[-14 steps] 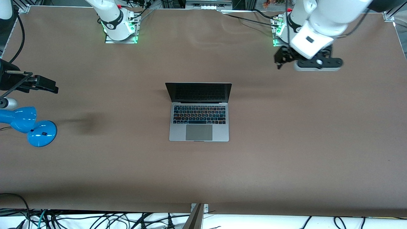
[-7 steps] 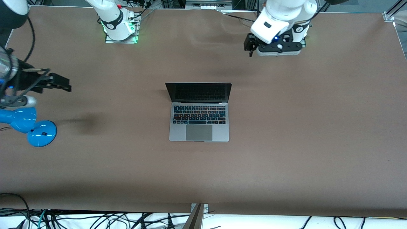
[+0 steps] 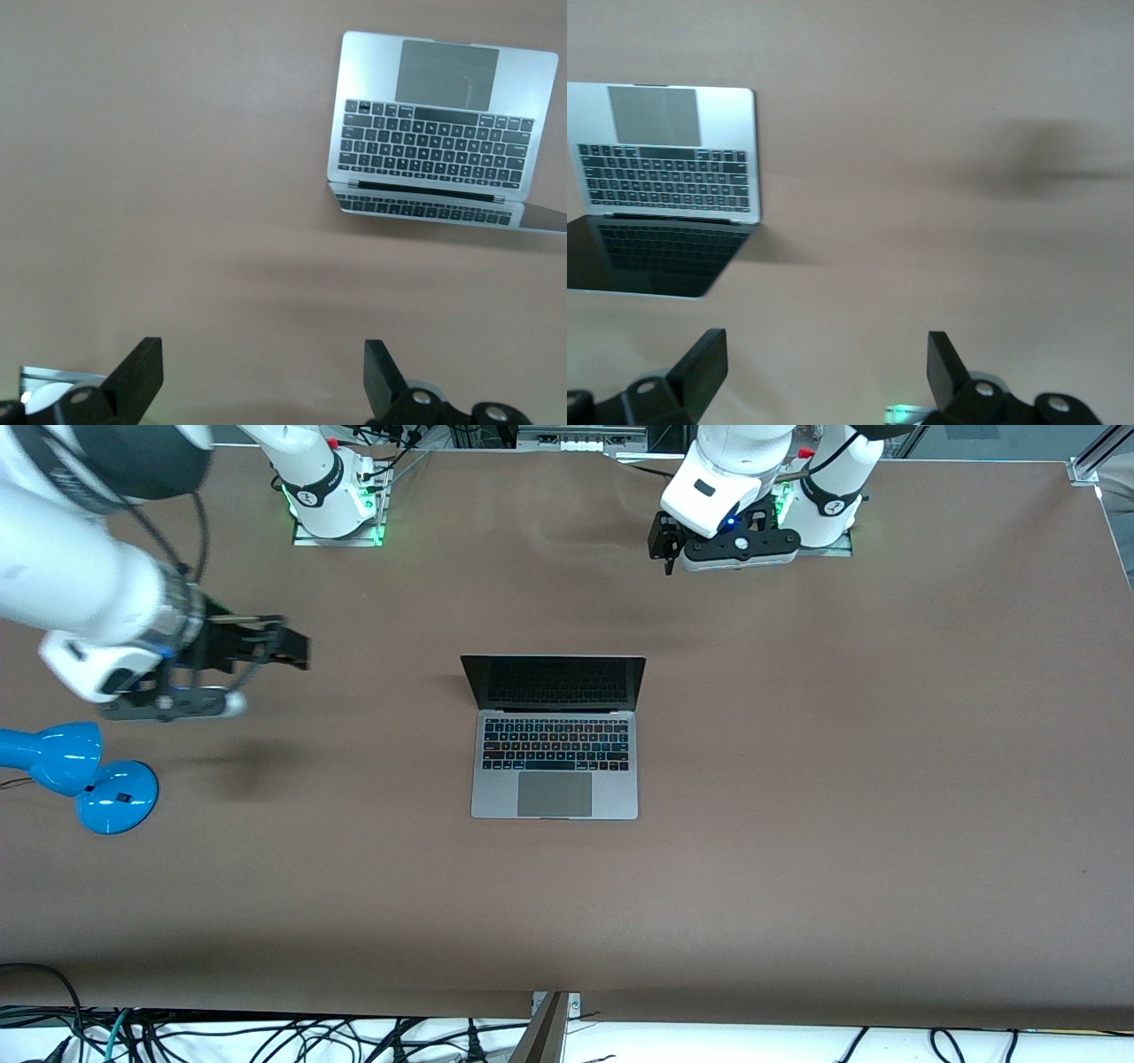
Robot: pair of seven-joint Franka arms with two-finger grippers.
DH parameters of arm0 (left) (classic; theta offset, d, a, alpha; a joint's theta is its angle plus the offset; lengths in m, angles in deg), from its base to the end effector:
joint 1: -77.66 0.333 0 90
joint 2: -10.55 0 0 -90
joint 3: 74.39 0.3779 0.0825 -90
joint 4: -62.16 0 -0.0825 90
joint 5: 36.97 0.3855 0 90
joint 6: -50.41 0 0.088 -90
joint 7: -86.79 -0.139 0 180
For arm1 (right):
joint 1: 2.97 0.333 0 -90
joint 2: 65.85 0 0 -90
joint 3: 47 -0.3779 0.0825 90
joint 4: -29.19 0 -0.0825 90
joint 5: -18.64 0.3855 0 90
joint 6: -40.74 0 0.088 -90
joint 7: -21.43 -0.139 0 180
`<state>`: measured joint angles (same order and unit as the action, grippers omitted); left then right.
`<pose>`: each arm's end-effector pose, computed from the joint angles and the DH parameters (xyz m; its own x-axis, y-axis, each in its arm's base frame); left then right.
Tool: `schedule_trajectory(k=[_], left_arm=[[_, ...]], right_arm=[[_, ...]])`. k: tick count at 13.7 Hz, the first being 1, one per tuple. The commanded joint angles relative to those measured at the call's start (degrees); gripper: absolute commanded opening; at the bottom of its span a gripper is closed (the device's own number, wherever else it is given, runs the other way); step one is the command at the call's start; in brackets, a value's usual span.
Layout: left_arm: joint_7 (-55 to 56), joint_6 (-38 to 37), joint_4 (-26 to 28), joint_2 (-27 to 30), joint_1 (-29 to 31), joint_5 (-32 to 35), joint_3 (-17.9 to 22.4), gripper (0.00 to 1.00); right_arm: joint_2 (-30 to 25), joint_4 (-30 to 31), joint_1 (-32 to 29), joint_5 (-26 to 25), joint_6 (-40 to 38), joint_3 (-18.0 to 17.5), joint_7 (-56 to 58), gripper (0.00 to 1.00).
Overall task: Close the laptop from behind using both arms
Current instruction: 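Move the left gripper behind the screen while the right gripper approaches, then lower both grippers behind the laptop screen's back edge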
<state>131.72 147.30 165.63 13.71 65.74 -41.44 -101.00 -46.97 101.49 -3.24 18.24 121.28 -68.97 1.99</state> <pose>0.4100 -0.3466 0.5800 0.9887 0.1247 -0.0831 0.1243 -0.9922 -0.0095 0.6131 0.1950 0.5979 0.9811 0.0346 -0.1903 0.0248 -0.9982 -0.0539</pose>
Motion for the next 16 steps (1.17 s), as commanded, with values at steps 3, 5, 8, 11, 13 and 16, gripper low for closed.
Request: schedule_trajectory(k=[3,5,8,11,13,16], left_arm=[[2.44,3.39,1.82,0.53,0.32,-2.98,-2.74,0.89],[4.46,5.75,2.78,0.53,0.32,-4.31,-3.45,0.69],[5.35,6.73,3.58,0.36,0.32,-4.31,-4.77,0.29],[4.73,6.82,3.84,0.09,0.32,-4.4,-4.77,0.0],[4.64,6.82,4.19,-0.08,0.32,-4.48,-4.77,0.0],[4.29,6.91,4.72,-0.17,0.41,-5.62,-4.77,0.0]], right_arm=[[0.18,4.33,0.79,1.02,5.49,-5.28,-6.04,1.0],[0.62,5.73,3.51,1.02,7.25,-5.28,-10.51,0.99],[1.85,7.15,7.03,1.8,9.28,-5.28,-16.23,0.85],[3.52,7.24,8.53,7.94,9.2,-5.28,-20.19,0.44],[4.49,7.59,8.97,10.94,9.28,-5.28,-21.16,0.32],[5.45,8.12,10.47,11.12,9.28,-5.28,-21.34,0.22]])
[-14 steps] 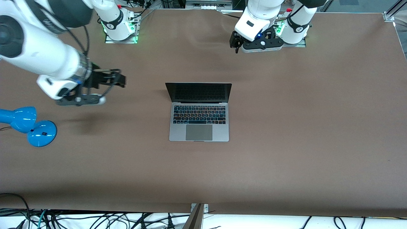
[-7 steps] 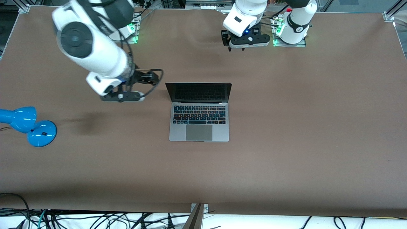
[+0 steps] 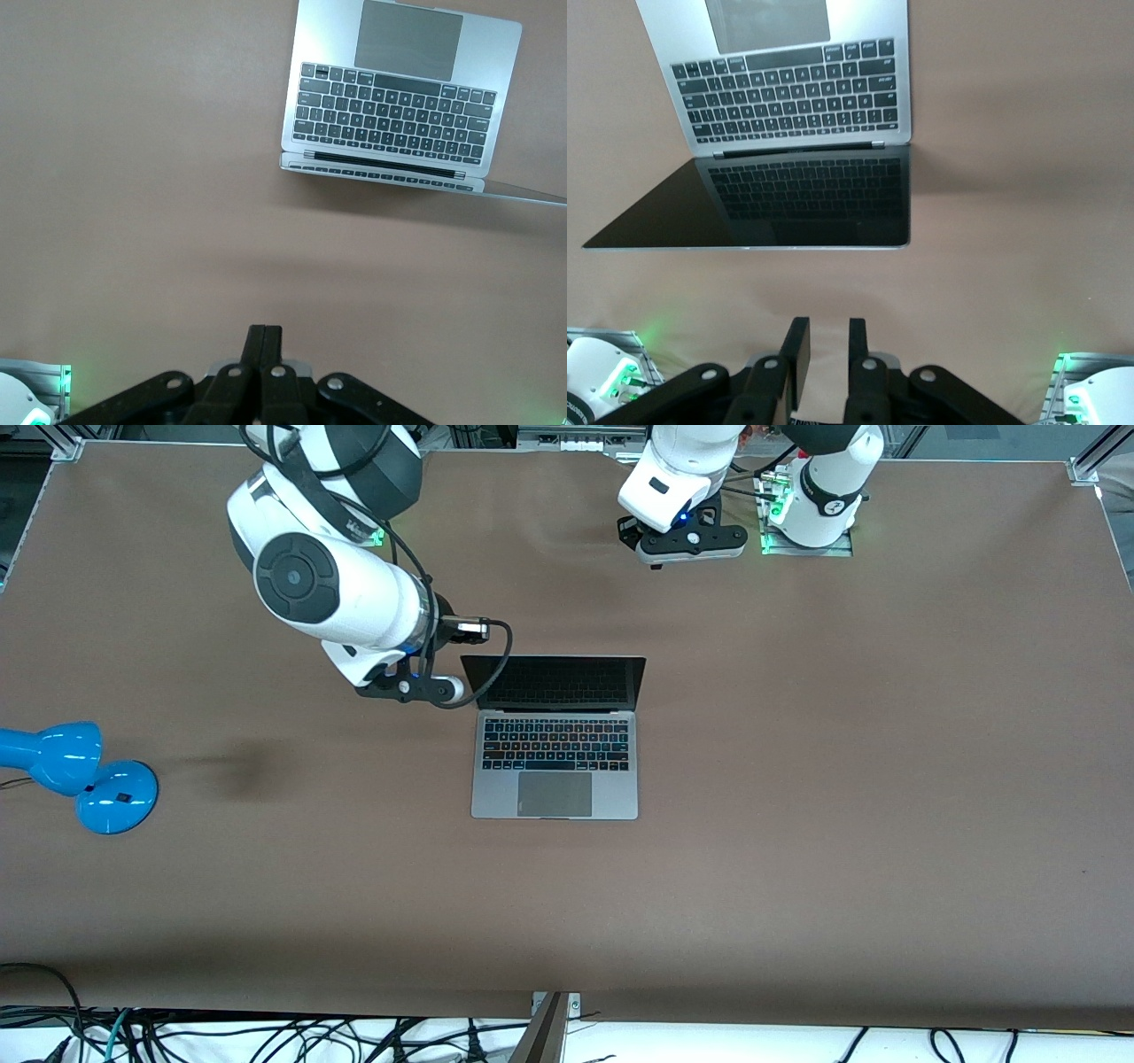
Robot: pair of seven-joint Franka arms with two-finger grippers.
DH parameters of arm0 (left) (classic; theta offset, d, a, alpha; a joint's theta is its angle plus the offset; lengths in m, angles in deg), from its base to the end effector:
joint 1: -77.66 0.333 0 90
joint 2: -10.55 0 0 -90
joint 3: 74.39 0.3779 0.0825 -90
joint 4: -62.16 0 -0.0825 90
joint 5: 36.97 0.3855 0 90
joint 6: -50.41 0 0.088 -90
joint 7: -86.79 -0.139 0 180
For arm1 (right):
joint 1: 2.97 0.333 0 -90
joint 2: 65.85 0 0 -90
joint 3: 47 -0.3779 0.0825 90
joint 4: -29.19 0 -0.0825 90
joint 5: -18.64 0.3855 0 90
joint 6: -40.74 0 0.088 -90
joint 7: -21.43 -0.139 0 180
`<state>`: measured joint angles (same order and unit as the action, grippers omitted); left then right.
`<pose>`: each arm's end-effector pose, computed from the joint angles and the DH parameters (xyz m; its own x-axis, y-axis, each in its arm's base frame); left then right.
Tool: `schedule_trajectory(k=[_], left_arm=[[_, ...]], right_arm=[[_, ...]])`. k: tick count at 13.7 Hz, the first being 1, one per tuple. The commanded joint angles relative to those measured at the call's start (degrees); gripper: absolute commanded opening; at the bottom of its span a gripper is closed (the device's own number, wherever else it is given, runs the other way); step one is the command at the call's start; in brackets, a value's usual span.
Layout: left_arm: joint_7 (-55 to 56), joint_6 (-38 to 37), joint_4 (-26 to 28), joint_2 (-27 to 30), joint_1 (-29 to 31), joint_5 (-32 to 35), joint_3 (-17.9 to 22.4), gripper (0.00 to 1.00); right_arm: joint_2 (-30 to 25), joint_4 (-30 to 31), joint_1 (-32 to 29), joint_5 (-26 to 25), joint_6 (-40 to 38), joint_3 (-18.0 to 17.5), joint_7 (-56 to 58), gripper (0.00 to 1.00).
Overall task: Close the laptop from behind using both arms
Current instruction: 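Lower both grippers behind the laptop screen's back edge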
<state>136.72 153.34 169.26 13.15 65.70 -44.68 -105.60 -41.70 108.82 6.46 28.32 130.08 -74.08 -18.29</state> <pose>0.3835 -0.3878 0.5533 0.9836 0.1477 -0.1040 0.1526 -0.9874 0.0415 0.5563 0.3705 0.5071 0.9241 -0.0550 -0.3782 -0.1138 -0.9843 -0.1350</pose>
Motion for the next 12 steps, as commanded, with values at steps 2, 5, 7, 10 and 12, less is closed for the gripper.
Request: schedule_trajectory(k=[2,5,7,10,12], left_arm=[[-2.02,0.87,1.44,-0.58,0.54,-4.5,-0.17,0.0],[-2.38,2.35,1.53,-3.65,0.54,-4.77,-0.17,0.0],[-2.21,4.72,1.44,-6.55,0.54,-4.68,-0.08,0.0],[-2.38,7.1,1.27,-9.63,0.54,-4.07,0.0,0.0],[-2.55,8.24,1.44,-11.82,0.54,-3.89,0.0,0.0]], right_arm=[[0.98,0.79,1.73,1.22,0.58,-0.16,-1.15,0.16],[2.12,0.87,2.71,3.15,0.58,-0.16,-3.52,0.15],[2.82,1.31,3.23,3.51,0.49,-0.16,-3.7,0.07],[4.58,1.49,4.11,3.51,0.58,-0.16,-3.7,0.0],[5.37,1.58,4.81,3.42,1.54,-0.16,-3.79,0.0]])
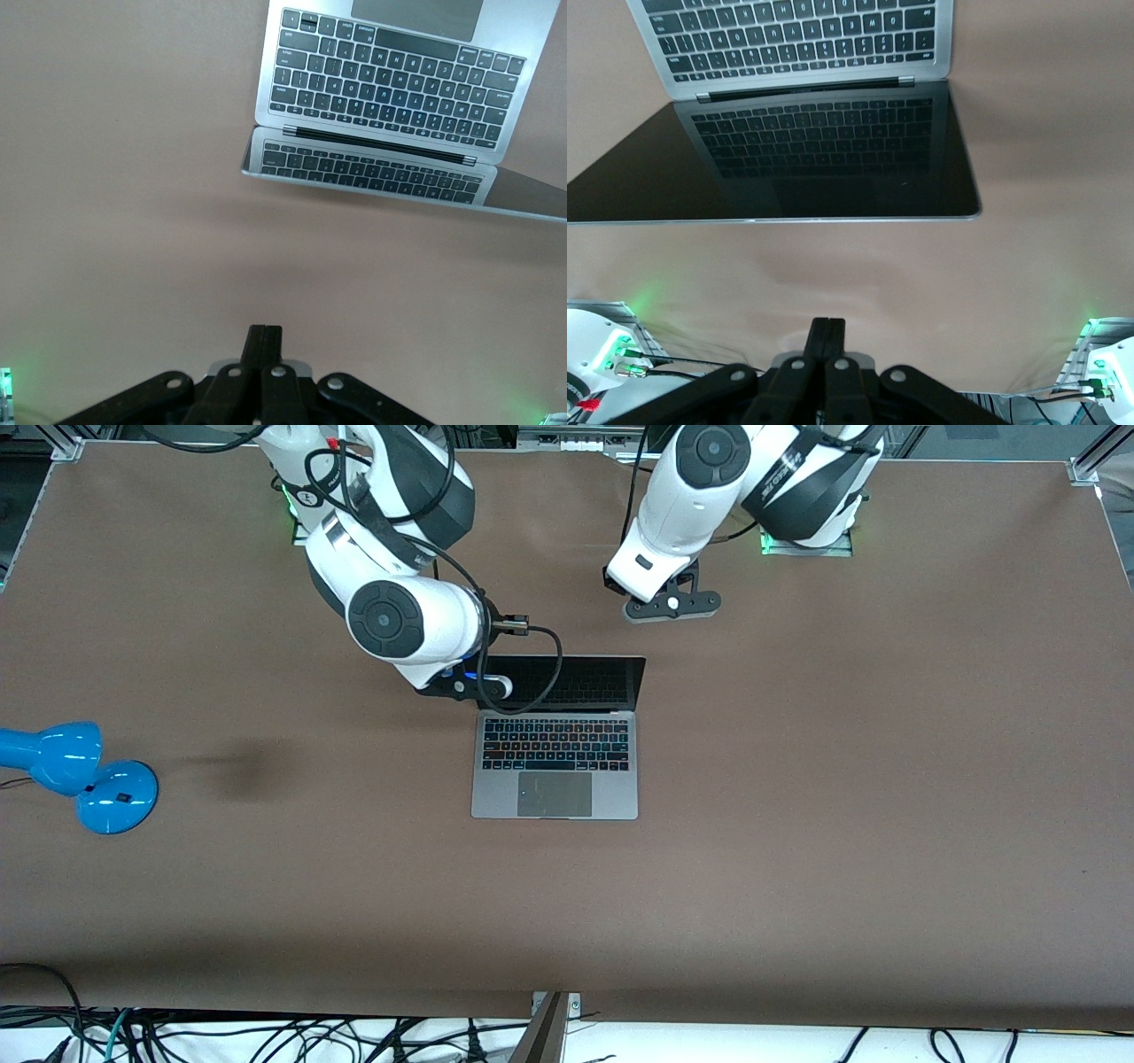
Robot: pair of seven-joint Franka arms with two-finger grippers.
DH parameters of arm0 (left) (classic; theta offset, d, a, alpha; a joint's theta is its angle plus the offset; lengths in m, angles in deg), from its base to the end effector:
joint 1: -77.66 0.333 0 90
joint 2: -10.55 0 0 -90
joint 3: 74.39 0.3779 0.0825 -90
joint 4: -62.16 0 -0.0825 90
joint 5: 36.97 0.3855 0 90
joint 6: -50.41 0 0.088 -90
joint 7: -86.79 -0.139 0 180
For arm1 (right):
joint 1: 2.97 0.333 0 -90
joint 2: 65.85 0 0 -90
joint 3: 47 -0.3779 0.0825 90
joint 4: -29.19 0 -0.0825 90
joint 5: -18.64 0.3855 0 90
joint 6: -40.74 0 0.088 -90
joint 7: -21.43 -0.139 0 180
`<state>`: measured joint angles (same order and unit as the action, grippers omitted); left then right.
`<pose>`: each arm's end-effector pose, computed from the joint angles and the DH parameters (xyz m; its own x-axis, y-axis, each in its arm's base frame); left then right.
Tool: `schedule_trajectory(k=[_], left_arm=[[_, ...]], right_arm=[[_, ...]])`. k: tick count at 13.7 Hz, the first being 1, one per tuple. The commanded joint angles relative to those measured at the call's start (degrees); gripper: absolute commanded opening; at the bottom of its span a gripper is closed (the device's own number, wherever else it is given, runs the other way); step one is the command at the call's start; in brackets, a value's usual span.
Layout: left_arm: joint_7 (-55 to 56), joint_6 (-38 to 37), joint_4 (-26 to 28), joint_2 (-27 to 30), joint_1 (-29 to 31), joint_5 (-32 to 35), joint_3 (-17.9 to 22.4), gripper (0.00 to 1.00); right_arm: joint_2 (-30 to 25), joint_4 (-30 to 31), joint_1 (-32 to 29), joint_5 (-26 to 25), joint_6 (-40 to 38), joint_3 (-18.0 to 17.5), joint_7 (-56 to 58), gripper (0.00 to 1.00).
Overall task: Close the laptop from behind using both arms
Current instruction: 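Lower both grippers behind the laptop screen's back edge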
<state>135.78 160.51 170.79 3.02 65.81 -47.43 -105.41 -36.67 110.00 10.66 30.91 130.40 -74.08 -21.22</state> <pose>0.4240 -0.4030 0.4667 0.9577 0.1629 -0.2370 0.1861 -0.9794 0.0786 0.5335 0.4178 0.4469 0.8664 -0.0444 -0.4974 -0.1114 -0.9881 -0.1057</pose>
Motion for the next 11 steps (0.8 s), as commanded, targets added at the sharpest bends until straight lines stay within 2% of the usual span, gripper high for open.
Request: schedule_trajectory(k=[1,8,11], left_arm=[[-1.62,1.43,-0.26,-2.83,0.43,-1.05,-0.01,0.0],[-0.66,7.93,-1.32,-10.04,0.78,1.76,0.61,0.0],[-0.57,8.12,-3.33,-12.5,0.78,1.76,1.14,0.0]], right_arm=[[0.87,0.49,0.79,0.82,1.48,-0.17,-0.78,0.0],[4.03,1.63,1.84,-1.37,6.13,0.1,-0.6,0.0],[4.74,1.72,1.84,-3.13,7.37,0.18,-0.43,0.0]])
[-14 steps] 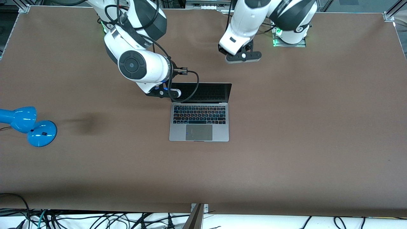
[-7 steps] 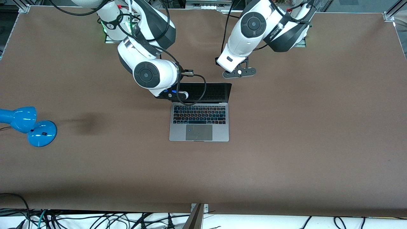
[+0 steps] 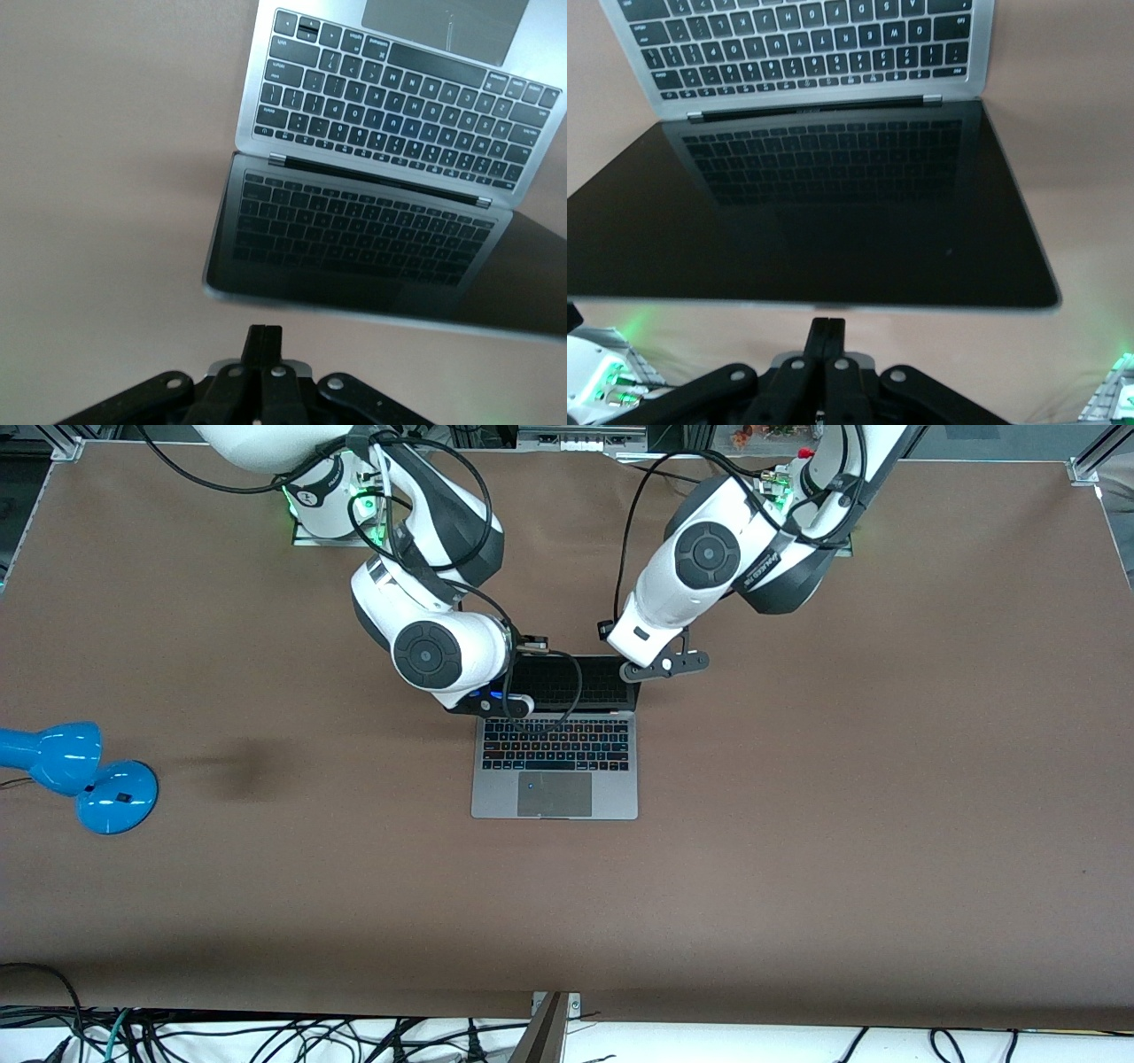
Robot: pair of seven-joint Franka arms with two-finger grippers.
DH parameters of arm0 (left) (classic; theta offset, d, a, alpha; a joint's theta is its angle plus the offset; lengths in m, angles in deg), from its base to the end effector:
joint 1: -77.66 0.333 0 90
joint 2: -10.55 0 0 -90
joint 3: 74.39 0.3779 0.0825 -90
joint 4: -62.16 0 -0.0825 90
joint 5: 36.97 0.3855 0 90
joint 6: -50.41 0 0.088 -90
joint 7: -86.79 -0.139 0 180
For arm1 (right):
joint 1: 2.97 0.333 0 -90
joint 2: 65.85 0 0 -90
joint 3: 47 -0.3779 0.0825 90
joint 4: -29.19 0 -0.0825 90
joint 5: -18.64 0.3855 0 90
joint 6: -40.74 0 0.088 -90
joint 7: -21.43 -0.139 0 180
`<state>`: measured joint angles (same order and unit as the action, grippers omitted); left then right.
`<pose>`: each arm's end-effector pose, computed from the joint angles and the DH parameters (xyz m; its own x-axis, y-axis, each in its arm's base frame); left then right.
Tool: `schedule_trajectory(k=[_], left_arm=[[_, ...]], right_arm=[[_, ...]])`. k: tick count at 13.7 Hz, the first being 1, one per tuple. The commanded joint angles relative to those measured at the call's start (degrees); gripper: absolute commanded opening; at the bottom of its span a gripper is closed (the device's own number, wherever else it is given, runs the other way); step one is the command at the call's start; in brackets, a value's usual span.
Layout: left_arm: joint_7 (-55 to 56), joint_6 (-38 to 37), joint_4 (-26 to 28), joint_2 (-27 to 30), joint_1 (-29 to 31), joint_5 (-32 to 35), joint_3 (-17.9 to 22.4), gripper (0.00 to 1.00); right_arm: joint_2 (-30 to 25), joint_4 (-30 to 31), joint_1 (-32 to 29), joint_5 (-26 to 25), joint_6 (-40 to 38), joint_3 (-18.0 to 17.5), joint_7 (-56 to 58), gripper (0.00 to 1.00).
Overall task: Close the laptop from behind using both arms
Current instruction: 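Lower both grippers behind the laptop screen's back edge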
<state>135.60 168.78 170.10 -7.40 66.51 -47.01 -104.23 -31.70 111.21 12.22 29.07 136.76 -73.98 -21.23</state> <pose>0.4757 -0.4037 0.3857 0.9320 0.2124 -0.2936 0.2541 -0.9607 0.1116 0.5425 0.4375 0.3854 0.8685 -0.0490 -0.4932 -0.1153 -0.9878 -0.1050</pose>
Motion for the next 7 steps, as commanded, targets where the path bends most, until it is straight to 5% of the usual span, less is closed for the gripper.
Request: schedule_trajectory(k=[1,7], left_arm=[[-0.38,-0.24,-3.43,-2.79,0.08,1.34,0.21,0.0],[0.14,-0.24,-8.44,-6.49,-0.01,2.48,1.44,0.0]], right_arm=[[0.03,0.51,0.28,-1.72,1.18,0.08,-0.33,0.0],[0.39,0.43,0.19,-3.92,4.43,0.17,-0.15,0.0]])
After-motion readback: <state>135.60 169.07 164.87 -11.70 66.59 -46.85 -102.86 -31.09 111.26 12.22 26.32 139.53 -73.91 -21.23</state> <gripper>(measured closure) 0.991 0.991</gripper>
